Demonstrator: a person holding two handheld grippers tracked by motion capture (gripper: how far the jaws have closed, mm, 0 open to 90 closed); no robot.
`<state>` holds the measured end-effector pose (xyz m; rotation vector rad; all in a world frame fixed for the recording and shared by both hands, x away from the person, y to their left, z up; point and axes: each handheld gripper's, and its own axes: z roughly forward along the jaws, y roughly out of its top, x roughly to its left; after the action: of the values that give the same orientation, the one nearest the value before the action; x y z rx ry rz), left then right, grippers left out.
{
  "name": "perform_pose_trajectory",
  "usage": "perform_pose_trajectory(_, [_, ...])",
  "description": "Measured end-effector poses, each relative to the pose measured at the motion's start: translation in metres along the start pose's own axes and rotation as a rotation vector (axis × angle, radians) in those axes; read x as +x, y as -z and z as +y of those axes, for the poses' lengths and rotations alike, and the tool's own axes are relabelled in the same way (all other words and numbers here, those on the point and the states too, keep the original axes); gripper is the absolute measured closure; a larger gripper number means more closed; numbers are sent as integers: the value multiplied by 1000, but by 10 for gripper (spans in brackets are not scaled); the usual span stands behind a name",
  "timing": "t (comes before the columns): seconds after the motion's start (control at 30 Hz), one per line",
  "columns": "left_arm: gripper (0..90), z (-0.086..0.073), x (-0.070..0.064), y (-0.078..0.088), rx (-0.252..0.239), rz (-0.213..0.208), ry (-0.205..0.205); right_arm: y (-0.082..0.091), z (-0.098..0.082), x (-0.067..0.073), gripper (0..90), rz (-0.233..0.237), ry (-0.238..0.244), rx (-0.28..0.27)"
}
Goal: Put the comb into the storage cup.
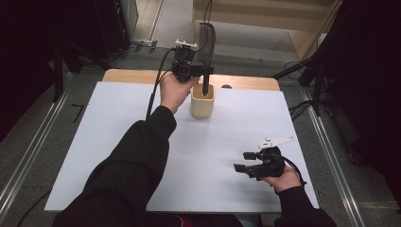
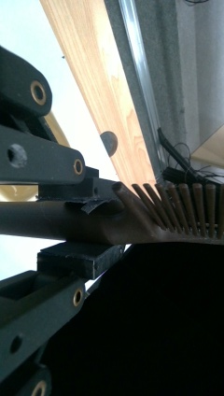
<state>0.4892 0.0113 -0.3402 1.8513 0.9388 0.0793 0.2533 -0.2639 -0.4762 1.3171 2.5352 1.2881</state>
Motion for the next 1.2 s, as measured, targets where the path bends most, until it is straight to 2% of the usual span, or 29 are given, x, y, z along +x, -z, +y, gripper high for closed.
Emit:
perform_pose_trajectory(0.17, [727, 2, 3, -2, -4, 10, -9, 1, 0, 0, 259, -3, 1, -3])
perform_pose_trajectory(0.23, [727, 2, 4, -4, 4, 31, -28, 1, 0, -1, 259, -3, -1, -3])
perform_pose_trajectory(0.33, [726, 1, 7, -5, -6, 34, -47, 1, 0, -2, 260, -7, -3, -7])
perform_pose_trajectory(0.4, [726, 1, 11, -6, -11, 35, -32, 1, 0, -2, 259, -6, -4, -7])
perform_pose_trajectory(0.6, [726, -1, 17, -10, -12, 38, -31, 0, 1, -2, 260, -6, 1, -5])
perform_pose_trajectory(0.83, [726, -2, 18, -16, -26, 30, -34, 0, 1, -1, 260, -5, 2, 0])
perform_pose_trajectory(1.07, [726, -5, 19, -22, -13, 41, -41, 0, 1, -1, 260, -4, 11, -1])
perform_pose_trajectory(1.2, [726, -7, 19, -26, -5, 31, -50, 1, 2, -1, 260, -4, 8, -7])
